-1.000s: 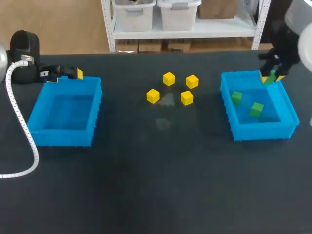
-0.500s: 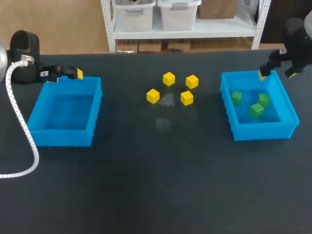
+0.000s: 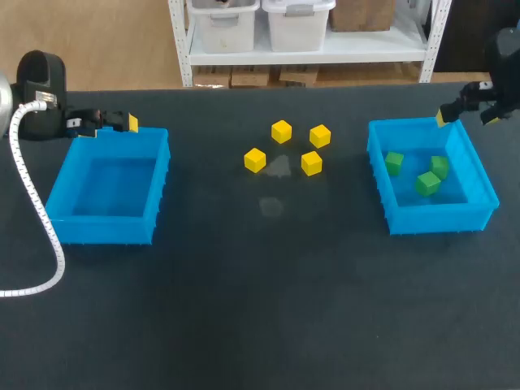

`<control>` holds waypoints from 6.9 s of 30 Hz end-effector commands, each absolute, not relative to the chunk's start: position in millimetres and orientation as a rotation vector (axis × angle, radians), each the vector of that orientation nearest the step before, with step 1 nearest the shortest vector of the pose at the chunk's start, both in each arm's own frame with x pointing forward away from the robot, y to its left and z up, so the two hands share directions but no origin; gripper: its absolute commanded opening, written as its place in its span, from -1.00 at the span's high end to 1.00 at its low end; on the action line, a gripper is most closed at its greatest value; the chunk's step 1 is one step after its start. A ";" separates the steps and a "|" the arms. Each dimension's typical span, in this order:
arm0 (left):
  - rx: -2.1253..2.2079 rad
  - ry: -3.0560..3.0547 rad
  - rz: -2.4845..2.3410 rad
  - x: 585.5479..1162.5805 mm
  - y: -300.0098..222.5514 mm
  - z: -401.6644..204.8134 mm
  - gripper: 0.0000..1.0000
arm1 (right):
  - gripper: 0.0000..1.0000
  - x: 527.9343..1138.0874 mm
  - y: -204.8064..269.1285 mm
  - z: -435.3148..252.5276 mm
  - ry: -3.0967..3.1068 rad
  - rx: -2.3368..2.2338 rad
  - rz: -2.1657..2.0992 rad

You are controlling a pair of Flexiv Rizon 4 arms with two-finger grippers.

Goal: Put the green cubes in the right bin and the yellow cubes in the left bin.

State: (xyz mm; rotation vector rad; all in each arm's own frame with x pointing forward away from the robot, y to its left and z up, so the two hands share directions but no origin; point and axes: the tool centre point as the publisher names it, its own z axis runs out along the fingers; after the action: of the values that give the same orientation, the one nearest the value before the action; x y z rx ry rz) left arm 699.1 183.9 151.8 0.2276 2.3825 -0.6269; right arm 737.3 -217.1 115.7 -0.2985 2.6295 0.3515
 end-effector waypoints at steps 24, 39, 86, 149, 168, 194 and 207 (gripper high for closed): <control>0.303 2.414 -0.506 696.6 175.1 147.9 -1.00 | -1.00 733.2 -216.8 114.9 2.604 -0.287 0.341; 0.570 2.542 -0.295 724.8 144.2 136.6 -1.00 | -1.00 733.2 -216.8 114.9 2.604 -0.287 0.341; 0.879 2.643 -0.252 789.2 -34.6 12.6 -1.00 | -1.00 733.2 -216.8 114.9 2.604 -0.287 0.341; 0.103 2.646 -0.081 704.8 239.2 83.3 1.00 | -1.00 733.2 -216.8 114.9 2.604 -0.287 0.341; 0.377 2.645 -0.121 735.1 187.7 100.3 -1.00 | -1.00 733.2 -216.8 114.9 2.604 -0.287 0.341; 1.110 2.547 -0.234 758.9 -45.5 68.7 -1.00 | -1.00 733.2 -216.8 114.9 2.604 -0.287 0.341; 1.239 2.560 -0.180 770.9 -100.8 33.0 -1.00 | -1.00 733.2 -216.8 114.9 2.604 -0.287 0.341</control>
State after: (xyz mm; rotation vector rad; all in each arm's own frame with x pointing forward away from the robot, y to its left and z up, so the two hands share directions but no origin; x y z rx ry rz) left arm 755.5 -82.1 42.0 1.2069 2.4984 -0.2192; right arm 734.8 -217.1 114.9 -0.2898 2.6066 0.3461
